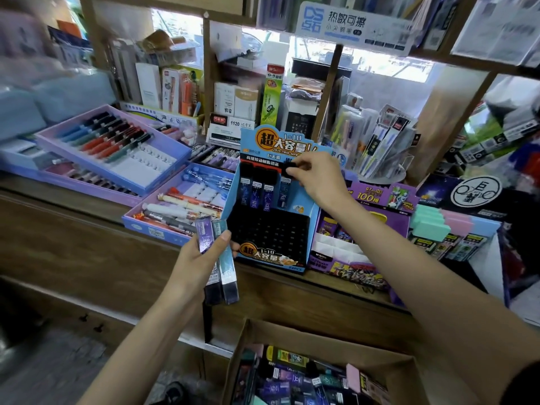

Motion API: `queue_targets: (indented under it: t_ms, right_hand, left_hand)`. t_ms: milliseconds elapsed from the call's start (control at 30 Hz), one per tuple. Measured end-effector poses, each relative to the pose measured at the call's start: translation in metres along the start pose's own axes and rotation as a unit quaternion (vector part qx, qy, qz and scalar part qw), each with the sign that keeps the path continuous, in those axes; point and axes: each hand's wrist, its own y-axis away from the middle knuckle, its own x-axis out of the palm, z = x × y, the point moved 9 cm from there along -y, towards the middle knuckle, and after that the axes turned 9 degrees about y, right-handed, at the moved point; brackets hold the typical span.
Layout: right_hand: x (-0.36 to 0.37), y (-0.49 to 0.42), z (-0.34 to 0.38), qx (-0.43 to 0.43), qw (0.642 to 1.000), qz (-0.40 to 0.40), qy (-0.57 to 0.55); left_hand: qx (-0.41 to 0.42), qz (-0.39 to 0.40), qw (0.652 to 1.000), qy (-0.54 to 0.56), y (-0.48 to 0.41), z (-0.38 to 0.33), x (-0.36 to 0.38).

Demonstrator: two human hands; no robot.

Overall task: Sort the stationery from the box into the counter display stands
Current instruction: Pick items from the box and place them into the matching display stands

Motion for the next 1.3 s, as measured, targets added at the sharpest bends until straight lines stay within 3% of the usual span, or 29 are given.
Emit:
queue_targets:
  t_ms: [167, 500, 633, 700, 800, 900, 1000, 1067, 1167, 1300]
  right_hand:
    - [0.012, 0.0, -0.001, 0.005, 1.0, 0.023, -0.002]
    - [0.033, 0.0, -0.023, 0.116, 0.991, 0.063, 0.0]
    - [0.035, 0.002, -0.02, 0.124, 0.984, 0.104, 0.07]
    - [0.022, 0.009, -0.008, 0.085, 0.987, 0.07, 0.118]
    - [0.009, 0.052, 0.019, 0.019, 0.999, 0.03, 0.007]
    - [0.04, 0.117, 0.027, 0.047, 0.977, 0.131, -0.163]
    - [0.075, 0.164, 0.027, 0.15, 0.89, 0.217, -0.371]
    - [0.084, 0.177, 0.028, 0.197, 0.828, 0.208, -0.482]
    - [0.08, 0.18, 0.022, 0.217, 0.803, 0.149, -0.535]
    - [0.067, 0.179, 0.008, 0.219, 0.829, 0.107, -0.504]
  left_hand:
    - [0.002, 0.003, 1.0, 0.003, 0.001, 0.001, -0.005]
    - [0.005, 0.001, 1.0, 0.0, 0.001, 0.002, -0.004]
    - [0.019, 0.009, 1.0, 0.005, 0.005, -0.004, 0.004]
    - [0.026, 0.013, 0.999, 0.026, 0.007, -0.01, 0.008]
    - [0.041, 0.0, 0.996, 0.079, 0.007, -0.02, 0.014]
    - [0.041, -0.009, 0.99, 0.137, 0.006, -0.025, 0.025]
    - [0.05, -0.02, 0.984, 0.169, 0.007, -0.023, 0.036]
    - [0.056, -0.029, 0.986, 0.156, 0.011, -0.021, 0.041]
    - [0.049, -0.017, 0.989, 0.14, 0.015, -0.016, 0.05]
    - [0.009, -0.032, 0.991, 0.129, 0.021, -0.007, 0.054]
